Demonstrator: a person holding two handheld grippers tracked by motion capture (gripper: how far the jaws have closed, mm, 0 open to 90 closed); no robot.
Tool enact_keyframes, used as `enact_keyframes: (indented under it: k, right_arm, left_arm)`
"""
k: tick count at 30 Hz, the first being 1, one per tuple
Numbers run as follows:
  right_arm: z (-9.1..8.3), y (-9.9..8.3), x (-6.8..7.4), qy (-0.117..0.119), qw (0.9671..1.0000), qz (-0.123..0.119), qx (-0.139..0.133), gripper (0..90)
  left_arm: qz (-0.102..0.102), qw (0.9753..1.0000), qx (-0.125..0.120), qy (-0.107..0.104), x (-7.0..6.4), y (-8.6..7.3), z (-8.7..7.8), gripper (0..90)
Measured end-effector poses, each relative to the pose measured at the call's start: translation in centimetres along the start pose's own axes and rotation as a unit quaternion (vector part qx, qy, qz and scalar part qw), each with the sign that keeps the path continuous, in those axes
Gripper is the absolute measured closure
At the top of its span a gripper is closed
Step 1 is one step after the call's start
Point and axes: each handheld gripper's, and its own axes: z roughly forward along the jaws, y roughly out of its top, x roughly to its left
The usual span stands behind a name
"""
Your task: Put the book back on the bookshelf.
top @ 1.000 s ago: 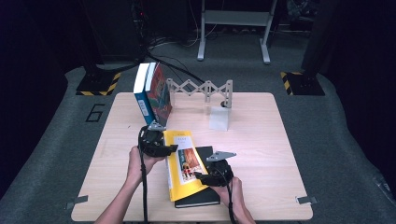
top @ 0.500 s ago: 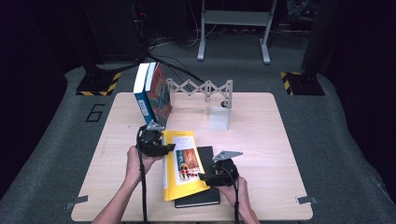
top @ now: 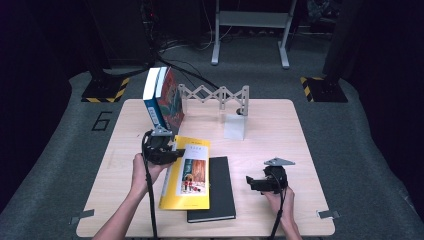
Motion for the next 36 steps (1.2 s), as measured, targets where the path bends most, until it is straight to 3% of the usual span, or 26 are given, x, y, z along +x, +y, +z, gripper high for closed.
enact_keyframes:
  k: [2, 7, 15, 24, 29, 36]
  right_arm:
    - [0.1, -0.3, -1.0, -0.024, 0.9997, -0.002, 0.000, 3.2]
    - [0.3, -0.5, -2.1, -0.037, 0.9993, 0.005, 0.001, 3.2]
    - [0.8, -0.8, -3.2, -0.055, 0.9983, 0.018, 0.010, 3.0]
    - [1.1, -1.0, -3.5, -0.075, 0.9971, 0.008, 0.010, 1.1]
    - [1.4, -1.1, -3.2, -0.083, 0.9965, -0.004, 0.007, 0.0]
    - [1.5, -1.2, -3.2, -0.081, 0.9967, -0.006, 0.002, 0.5]
  left_arm:
    - [0.003, 1.0000, -0.006, -0.002, -0.2, 0.3, -0.2, 73.6]
    - [0.007, 0.9998, -0.015, -0.009, -0.5, 0.9, -0.9, 75.1]
    - [0.009, 0.9986, -0.051, -0.010, -0.8, 2.0, -3.0, 76.1]
    - [0.022, 0.9953, -0.093, 0.015, -0.5, 3.2, -5.4, 76.1]
    - [0.038, 0.9934, -0.097, 0.048, -0.6, 3.6, -5.5, 76.1]
    - [0.036, 0.9915, -0.109, 0.061, -0.2, 4.0, -5.5, 76.1]
